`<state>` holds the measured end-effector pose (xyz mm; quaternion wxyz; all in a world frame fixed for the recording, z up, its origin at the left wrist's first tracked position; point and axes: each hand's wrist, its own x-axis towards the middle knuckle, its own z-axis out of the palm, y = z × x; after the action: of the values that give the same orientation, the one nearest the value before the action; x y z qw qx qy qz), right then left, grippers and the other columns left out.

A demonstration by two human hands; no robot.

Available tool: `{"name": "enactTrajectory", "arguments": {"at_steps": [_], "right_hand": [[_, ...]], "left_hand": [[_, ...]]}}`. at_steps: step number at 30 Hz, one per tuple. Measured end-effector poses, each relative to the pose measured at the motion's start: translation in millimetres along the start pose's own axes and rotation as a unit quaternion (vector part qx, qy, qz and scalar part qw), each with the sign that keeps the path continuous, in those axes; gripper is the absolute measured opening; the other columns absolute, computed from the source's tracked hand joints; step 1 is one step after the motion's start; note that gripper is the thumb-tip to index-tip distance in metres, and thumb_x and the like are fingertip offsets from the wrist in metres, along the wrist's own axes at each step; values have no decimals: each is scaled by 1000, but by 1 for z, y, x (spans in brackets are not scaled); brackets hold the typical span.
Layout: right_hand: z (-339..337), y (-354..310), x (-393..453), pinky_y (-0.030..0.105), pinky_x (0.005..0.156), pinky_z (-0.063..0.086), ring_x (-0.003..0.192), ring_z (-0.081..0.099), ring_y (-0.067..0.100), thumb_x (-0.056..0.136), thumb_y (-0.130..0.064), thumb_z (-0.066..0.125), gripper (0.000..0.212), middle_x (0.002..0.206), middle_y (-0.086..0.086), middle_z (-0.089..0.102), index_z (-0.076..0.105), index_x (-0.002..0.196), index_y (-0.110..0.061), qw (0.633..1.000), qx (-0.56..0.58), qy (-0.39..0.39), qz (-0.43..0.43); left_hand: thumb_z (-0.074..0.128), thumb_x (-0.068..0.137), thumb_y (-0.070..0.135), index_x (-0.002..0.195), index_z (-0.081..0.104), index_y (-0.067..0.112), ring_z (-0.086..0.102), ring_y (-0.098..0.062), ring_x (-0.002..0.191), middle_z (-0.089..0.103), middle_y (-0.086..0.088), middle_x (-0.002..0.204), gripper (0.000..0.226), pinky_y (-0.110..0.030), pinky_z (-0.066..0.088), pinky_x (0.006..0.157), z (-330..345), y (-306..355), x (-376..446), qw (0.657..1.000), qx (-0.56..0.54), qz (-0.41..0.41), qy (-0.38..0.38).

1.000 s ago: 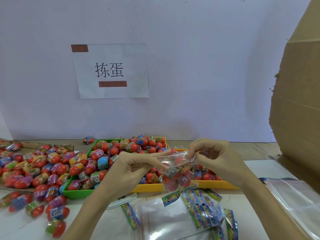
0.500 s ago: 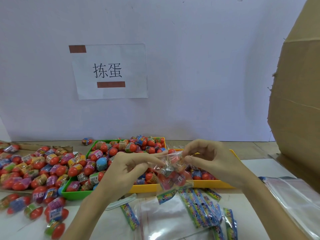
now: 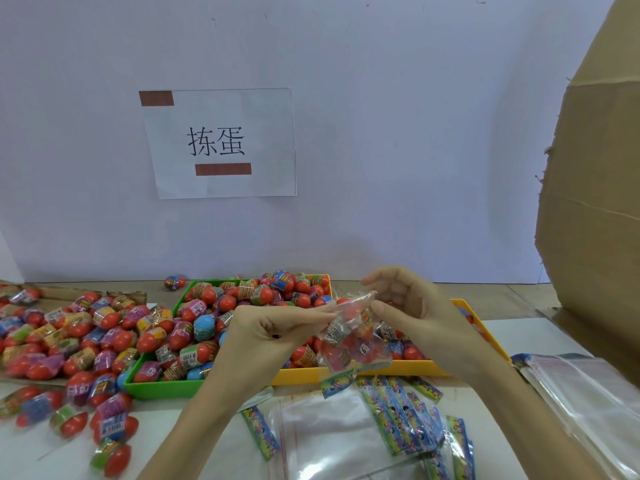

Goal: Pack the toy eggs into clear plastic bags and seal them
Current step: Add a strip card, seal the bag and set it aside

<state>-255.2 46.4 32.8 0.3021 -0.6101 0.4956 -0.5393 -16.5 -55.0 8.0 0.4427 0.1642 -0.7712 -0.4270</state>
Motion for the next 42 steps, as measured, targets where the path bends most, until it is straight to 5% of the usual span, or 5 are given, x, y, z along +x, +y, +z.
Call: {"name": "enactTrajectory", "arguments": {"at_steps": [12, 16, 22, 27, 42], "right_hand": [[1, 13, 3, 23, 82, 58, 91, 74, 19, 82, -49, 88, 36, 101, 8, 79, 75, 97, -19, 996, 58, 18, 62], [6, 17, 5, 25, 81, 57, 89, 72, 19, 81, -51, 88, 39, 98, 11, 77, 74, 95, -17, 993, 87, 8, 77], [10, 15, 5, 53, 97, 59, 102, 68, 42, 91, -60, 75, 45, 109, 12, 76, 75, 119, -25, 995, 69, -10, 72], [8, 12, 5, 26, 79, 54, 81, 60, 19, 91, -53, 78, 42, 84, 6, 66, 78, 96, -11, 992, 114, 29, 52], [3, 7, 3, 33, 80, 49, 76, 55, 19, 86, -57, 78, 44, 89, 26, 63, 76, 94, -14, 995, 61, 24, 81]], "left_hand": [[87, 85, 40, 153, 45, 44, 72, -15, 122, 76, 2, 131, 80, -18, 54, 99, 9, 7, 7, 981, -142, -134, 2], [83, 84, 44, 117, 82, 32, 73, -10, 117, 81, 3, 117, 35, -16, 54, 97, 23, 2, 4, 976, -140, -168, 21], [76, 88, 43, 110, 85, 25, 71, -9, 120, 81, 1, 118, 30, -16, 54, 97, 24, 2, 2, 974, -158, -157, 25], [61, 95, 55, 106, 86, 31, 75, -6, 104, 83, -1, 101, 36, -23, 57, 97, 22, 7, 2, 969, -177, -171, 19], [59, 100, 42, 112, 84, 30, 75, -19, 112, 81, -1, 115, 30, -25, 60, 94, 24, 11, 4, 974, -148, -157, 64]]}}
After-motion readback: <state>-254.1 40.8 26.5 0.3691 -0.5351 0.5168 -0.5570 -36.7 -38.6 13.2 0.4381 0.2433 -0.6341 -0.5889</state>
